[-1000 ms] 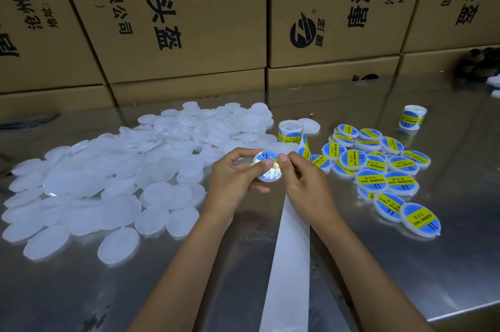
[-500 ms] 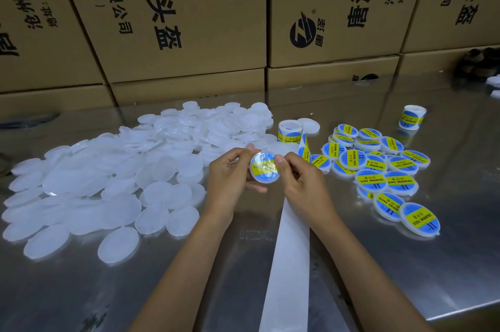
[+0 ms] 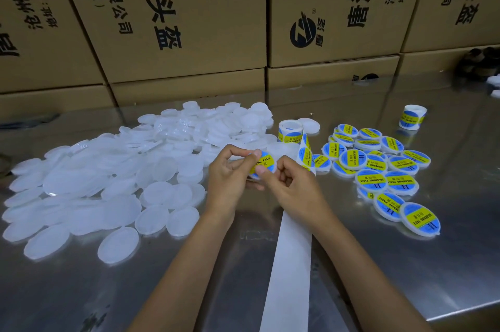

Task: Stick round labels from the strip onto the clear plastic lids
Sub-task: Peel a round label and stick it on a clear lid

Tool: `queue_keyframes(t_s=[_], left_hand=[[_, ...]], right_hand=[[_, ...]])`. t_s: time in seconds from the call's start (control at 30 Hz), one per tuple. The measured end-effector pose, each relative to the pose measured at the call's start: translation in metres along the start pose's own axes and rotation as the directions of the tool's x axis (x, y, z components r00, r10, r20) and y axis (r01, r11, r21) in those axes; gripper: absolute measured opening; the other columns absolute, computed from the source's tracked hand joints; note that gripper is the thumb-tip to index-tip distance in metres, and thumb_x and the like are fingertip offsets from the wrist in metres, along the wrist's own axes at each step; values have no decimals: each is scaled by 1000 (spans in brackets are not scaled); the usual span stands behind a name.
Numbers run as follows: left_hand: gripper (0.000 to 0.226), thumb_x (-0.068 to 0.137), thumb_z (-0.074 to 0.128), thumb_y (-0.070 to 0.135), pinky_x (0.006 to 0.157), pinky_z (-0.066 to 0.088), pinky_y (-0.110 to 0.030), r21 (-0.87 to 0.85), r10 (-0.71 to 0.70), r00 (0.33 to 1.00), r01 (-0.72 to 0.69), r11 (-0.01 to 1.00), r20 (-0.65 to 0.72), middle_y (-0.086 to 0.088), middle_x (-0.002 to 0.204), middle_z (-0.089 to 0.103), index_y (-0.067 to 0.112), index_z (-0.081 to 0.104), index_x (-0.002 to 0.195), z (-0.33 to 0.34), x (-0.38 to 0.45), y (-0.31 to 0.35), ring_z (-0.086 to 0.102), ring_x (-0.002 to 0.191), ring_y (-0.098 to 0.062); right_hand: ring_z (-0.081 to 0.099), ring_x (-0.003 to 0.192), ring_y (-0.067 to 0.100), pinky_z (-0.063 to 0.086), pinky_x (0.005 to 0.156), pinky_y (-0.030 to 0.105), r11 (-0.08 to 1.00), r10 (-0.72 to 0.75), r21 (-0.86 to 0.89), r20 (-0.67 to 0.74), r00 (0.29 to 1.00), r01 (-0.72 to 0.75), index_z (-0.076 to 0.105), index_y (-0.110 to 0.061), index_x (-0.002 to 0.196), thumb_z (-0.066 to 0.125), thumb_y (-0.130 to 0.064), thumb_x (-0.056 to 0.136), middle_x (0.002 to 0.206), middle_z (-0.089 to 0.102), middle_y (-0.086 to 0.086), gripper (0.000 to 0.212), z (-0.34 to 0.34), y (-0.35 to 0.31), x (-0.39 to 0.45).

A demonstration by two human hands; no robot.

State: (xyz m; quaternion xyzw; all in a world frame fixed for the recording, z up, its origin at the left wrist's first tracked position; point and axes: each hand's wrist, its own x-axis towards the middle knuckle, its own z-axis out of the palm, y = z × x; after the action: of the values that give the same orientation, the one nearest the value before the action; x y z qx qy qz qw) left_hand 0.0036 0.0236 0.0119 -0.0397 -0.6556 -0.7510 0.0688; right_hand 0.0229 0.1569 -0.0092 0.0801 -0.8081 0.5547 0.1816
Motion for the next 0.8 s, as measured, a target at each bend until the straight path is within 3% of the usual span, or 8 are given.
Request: queue_keyframes(t_s=[0.1, 0.23, 0.43, 0.6, 0.67, 0.8], left_hand=[[28, 92, 74, 21, 51, 58, -28, -3, -6, 1000, 6, 1000, -3, -6, 77, 76, -2, 60, 99, 1, -1, 1, 73, 63, -19], [25, 96, 68, 26, 55, 60, -32, -12, -25, 999, 26, 1000, 30, -12, 77, 76, 2, 60, 95, 1, 1, 1, 74, 66, -25], [19, 94, 69, 11, 56, 59, -29, 19, -43, 979, 40, 999, 198, -13, 86, 77, 7, 62, 111, 2, -1, -1, 74, 70, -22], [51, 83, 74, -9, 70, 60, -35, 96, -51, 943, 20, 995, 328, -16, 97, 74, 20, 55, 120, 8, -2, -9, 70, 79, -21], [53, 82, 75, -8, 71, 60, -34, 67, -25, 946, 3, 998, 324, -11, 92, 75, 23, 56, 121, 8, -3, -9, 70, 79, -20], [53, 82, 78, -2, 74, 60, -32, -8, -19, 939, 23, 1000, 343, -18, 98, 74, 24, 59, 124, 4, -3, -6, 70, 80, -19]], right_hand=[[31, 53, 9, 28, 55, 25, 997, -32, -77, -61, 998, 27, 35, -19, 62, 65, -42, 92, 51, 34, -11, 47, 1, 2, 0], [28, 55, 10, 27, 56, 32, 995, -33, -98, -127, 991, 21, 28, -22, 62, 50, -36, 102, 51, 30, -9, 48, -1, 3, 3], [40, 61, 25, 37, 59, 43, 987, 7, -157, -234, 972, -44, 37, -14, 63, 42, -33, 105, 55, 39, -2, 46, -9, 6, 7], [37, 56, 11, 31, 57, 32, 997, 36, -54, -258, 965, -52, 37, -21, 62, 44, -30, 105, 54, 39, -6, 45, -9, 5, 7], [37, 56, 7, 31, 56, 26, 999, 43, -6, -254, 966, -46, 40, -18, 63, 44, -30, 105, 54, 40, -8, 44, -10, 6, 8], [36, 56, 7, 31, 56, 26, 999, 31, -25, -219, 975, -37, 39, -19, 64, 43, -32, 105, 53, 39, -8, 44, -10, 7, 7]])
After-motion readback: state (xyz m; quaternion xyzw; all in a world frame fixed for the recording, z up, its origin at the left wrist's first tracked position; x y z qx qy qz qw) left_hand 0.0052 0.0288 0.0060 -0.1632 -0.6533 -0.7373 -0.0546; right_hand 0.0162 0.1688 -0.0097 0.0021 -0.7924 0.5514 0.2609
